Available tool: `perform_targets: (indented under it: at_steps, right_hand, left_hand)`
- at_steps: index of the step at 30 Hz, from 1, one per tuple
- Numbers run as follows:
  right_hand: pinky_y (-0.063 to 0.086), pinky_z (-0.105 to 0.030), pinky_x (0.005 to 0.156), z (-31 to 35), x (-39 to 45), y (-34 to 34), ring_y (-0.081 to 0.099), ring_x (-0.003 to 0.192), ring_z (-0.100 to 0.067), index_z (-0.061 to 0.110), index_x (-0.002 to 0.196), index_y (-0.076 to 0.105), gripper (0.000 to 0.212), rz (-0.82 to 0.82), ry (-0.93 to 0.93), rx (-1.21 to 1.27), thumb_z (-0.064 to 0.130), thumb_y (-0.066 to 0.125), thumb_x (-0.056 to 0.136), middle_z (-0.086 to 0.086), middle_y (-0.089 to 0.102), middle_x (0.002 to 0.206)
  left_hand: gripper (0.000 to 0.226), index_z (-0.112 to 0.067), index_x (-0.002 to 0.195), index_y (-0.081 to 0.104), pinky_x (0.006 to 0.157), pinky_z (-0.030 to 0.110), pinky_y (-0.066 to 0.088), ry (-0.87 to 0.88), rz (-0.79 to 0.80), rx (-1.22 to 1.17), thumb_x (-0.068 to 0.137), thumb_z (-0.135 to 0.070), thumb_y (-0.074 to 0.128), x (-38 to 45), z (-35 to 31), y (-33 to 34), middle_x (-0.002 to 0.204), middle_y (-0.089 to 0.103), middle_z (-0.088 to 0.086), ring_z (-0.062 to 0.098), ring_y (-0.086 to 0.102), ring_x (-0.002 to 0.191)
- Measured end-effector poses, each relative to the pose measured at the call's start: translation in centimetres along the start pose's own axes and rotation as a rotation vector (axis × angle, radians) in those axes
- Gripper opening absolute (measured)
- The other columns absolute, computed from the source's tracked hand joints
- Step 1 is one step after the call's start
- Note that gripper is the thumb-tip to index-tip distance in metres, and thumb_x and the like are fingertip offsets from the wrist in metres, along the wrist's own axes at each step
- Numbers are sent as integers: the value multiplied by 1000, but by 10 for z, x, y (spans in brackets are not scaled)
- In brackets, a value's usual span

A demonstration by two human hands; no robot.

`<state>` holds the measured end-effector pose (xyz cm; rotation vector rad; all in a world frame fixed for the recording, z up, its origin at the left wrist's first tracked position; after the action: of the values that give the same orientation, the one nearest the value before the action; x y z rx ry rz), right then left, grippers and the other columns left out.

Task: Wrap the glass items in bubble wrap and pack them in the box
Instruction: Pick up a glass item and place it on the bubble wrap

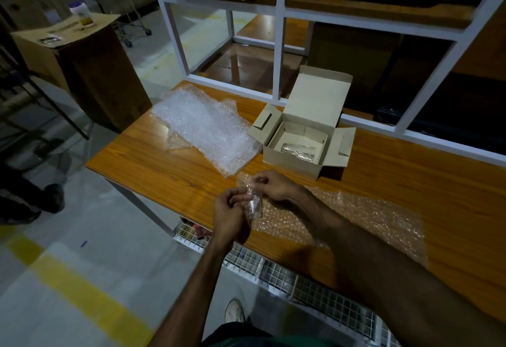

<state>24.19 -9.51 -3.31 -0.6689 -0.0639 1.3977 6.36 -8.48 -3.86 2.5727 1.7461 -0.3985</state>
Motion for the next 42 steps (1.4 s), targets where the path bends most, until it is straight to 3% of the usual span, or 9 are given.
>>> perform_targets:
  at_steps: [7,9,12,14,21,24,30,36,42]
  right_hand:
    - [57,-38,74,-2,-7,-7,71,82,-14,17,105,81,14,-63,11,37,24,75,95,5,79,91]
    - [58,-44,75,-3,-10,-10,72,82,-16,18,103,82,13,-63,19,28,26,76,94,4,79,89]
    - [59,-51,80,1,-14,-13,74,88,-29,17,99,83,17,-70,26,-1,32,78,92,-2,80,91]
    - [60,-51,82,2,-17,-14,73,92,-30,17,102,83,19,-80,26,-1,32,78,92,-2,80,92]
    - [58,-40,80,2,-27,-16,71,91,-17,14,114,79,21,-97,21,56,22,73,96,-1,78,106]
    - [60,-46,83,-5,-35,-18,73,92,-25,18,107,80,14,-141,36,126,17,71,97,-1,79,101]
    - [59,-56,86,-34,-69,-23,69,93,-41,13,101,80,15,-386,69,332,11,66,100,-13,76,92]
    - [57,-22,68,-33,-91,-28,73,89,-19,1,114,74,20,-365,103,502,11,59,105,-11,77,106]
    - [61,-42,96,-32,-87,-24,76,99,-26,4,108,75,18,-360,147,556,12,58,105,-16,77,109]
  left_hand:
    - [27,-7,115,65,73,26,61,157,-56,12,92,7,69,-5,4,13,100,73,6,15,72,89]
    - [31,-10,118,61,67,22,58,167,-94,44,91,-1,76,-5,4,17,98,69,1,5,70,84]
    - [51,-18,121,57,60,20,53,107,-149,105,82,-17,89,-4,11,19,99,64,0,8,66,82]
    - [55,-21,120,57,64,31,56,55,-185,158,78,-28,92,-3,16,20,102,64,-1,16,66,87]
    - [39,-16,97,61,57,28,43,-65,-213,386,81,-40,88,-4,8,33,86,65,-3,10,59,72]
    - [45,-21,99,58,69,37,54,23,-250,413,78,-49,86,-9,13,43,91,64,-2,18,61,81]
    - [38,-13,104,57,62,25,32,277,-304,478,89,-38,82,-29,10,69,95,53,1,15,47,81]
    - [35,-9,109,62,78,41,49,427,-277,722,87,-31,78,-33,20,82,105,56,8,23,50,94]
    - [29,-14,114,71,89,41,37,624,-193,762,102,-36,55,-43,32,77,104,58,7,21,48,101]
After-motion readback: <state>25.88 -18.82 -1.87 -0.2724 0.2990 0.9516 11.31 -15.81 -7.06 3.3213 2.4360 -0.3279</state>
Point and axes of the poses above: each hand's wrist, its own x-axis towards the middle knuckle, its own y-axis out of the palm, z = x × y, the point moved 2 cm from there along x, towards the middle knuckle
